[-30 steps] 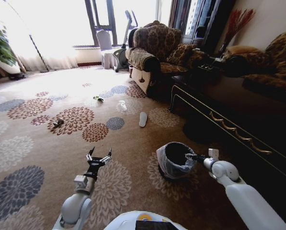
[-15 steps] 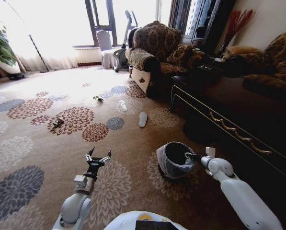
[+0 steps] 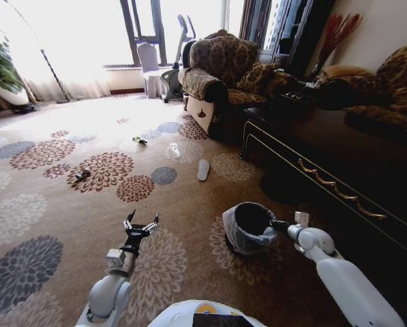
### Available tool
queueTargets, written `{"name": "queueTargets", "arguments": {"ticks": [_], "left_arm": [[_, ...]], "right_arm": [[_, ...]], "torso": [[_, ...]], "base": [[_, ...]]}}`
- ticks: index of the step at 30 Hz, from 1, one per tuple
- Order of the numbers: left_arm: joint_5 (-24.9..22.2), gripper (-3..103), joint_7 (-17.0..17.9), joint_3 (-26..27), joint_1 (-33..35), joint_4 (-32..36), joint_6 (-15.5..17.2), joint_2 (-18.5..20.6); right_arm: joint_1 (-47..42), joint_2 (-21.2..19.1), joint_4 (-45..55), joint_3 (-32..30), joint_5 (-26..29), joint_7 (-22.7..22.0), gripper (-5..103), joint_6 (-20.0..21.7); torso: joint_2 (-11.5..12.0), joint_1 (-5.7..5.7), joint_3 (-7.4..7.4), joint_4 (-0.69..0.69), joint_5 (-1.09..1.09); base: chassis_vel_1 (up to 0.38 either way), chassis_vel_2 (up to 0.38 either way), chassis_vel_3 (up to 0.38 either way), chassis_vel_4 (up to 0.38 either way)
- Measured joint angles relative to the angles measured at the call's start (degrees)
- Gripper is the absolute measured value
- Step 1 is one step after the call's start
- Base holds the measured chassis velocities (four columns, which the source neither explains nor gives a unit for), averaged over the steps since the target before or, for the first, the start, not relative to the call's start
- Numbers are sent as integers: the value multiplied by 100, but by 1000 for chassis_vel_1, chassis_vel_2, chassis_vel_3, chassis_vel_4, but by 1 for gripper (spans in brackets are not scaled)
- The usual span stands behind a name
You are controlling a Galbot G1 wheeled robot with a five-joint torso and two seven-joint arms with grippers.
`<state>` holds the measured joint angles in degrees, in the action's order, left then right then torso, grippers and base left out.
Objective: Pick up the trash from the ground and place it into the trash bin.
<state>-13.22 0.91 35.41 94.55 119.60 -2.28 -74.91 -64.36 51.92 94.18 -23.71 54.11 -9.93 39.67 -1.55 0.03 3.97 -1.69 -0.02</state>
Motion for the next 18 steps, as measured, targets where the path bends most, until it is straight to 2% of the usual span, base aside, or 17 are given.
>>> {"name": "queueTargets", "arguments": {"ticks": [8,12,14,17,18], "left_arm": [[-12,100,12,24,4,29,2,18],[-27,100,46,13,11,47,15,21],[-41,100,75,10,16,57,26,31],[-49,100,81,8,18,60,33,35],[-50,100,83,8,18,62,34,36]], "right_arm": [[25,58,27,53,-27,-32,3,-125],[-68,151,213,-22,-98,-44,3,-445],[-168,209,444,-204,-285,-35,2,-699],[-198,224,526,-278,-356,-30,1,-796],[-208,229,532,-278,-367,-25,1,-800]], "torso": [[0,0,0,0,1],[3,0,3,-3,12],[3,0,2,-4,7],[2,0,0,0,-2],[3,0,1,0,7]], "base": [[0,0,0,0],[0,0,0,0],[0,0,0,0],[0,0,0,0],[0,0,0,0]]}}
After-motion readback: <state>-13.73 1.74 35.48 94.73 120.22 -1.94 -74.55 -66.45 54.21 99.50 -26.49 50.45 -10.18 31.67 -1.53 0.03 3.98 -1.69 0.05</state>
